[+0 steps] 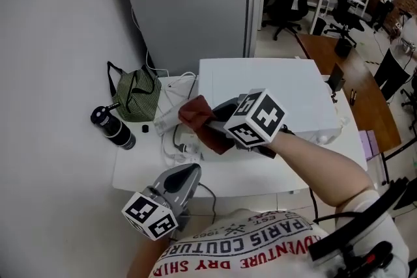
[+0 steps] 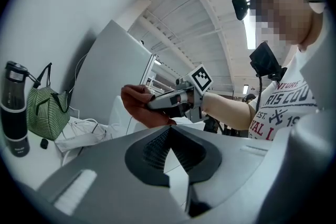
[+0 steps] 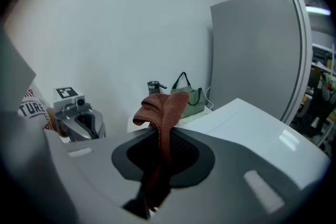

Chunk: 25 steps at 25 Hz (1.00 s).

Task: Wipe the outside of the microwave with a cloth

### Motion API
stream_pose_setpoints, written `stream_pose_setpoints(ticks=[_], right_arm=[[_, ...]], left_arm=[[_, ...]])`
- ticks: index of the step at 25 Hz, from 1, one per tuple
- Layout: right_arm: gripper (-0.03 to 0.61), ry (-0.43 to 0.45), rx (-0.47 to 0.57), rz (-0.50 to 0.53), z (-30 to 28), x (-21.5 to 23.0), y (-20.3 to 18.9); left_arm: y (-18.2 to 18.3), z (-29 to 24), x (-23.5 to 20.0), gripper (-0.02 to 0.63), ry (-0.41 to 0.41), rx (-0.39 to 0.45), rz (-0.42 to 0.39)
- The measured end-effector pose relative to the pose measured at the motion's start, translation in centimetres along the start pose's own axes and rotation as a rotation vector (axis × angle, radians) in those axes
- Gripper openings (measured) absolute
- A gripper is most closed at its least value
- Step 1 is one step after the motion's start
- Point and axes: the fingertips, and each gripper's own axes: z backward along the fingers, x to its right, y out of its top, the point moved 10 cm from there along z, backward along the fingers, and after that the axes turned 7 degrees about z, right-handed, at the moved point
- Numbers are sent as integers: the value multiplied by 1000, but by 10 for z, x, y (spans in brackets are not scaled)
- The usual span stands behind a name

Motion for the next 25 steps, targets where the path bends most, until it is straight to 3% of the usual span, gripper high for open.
stream_pose_setpoints(ticks=[5,12,17,25], right_arm=[[41,-13,-82,16,-8,10,1],[43,-40,-120,48,9,18,-16],[43,-89,-140,-20,56,41,-51],[44,-246,-178,-193,166,79,-133]], left_arm=[[3,2,-3,5,-7,20,0],[6,-9,1,5,-30,11,-22],[7,-35,5,5,-83,-18,-26],[1,-103,30,5,-229,-90,-35]])
